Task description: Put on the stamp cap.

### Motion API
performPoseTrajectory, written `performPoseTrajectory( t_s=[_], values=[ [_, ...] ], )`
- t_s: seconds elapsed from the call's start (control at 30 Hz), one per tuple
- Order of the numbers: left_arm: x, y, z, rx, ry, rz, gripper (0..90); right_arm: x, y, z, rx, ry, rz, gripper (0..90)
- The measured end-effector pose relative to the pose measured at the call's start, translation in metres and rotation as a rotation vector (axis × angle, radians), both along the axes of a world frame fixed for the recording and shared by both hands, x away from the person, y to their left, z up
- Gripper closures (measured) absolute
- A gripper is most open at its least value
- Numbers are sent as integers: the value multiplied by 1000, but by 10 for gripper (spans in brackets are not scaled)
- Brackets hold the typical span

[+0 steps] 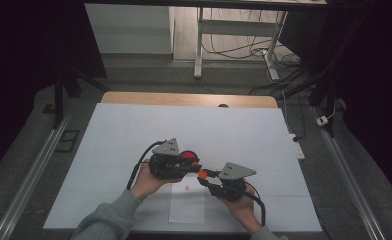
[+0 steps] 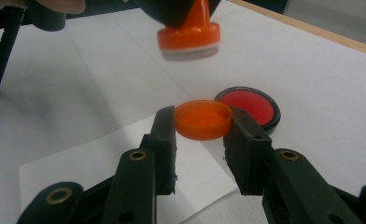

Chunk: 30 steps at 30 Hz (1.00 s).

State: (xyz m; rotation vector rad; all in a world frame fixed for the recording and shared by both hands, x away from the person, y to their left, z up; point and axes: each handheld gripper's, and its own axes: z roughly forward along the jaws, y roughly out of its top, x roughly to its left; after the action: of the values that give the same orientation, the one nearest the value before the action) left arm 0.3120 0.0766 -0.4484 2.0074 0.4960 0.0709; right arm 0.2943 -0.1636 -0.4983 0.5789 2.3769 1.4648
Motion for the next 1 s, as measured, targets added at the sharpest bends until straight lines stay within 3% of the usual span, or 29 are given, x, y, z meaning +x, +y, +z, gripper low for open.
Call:
performPoseTrajectory(
  t_s=[1.0],
  values=[
    [-1,-10,-10,22,5,-14,720,-2,4,2,5,-8,12,644]
  ],
)
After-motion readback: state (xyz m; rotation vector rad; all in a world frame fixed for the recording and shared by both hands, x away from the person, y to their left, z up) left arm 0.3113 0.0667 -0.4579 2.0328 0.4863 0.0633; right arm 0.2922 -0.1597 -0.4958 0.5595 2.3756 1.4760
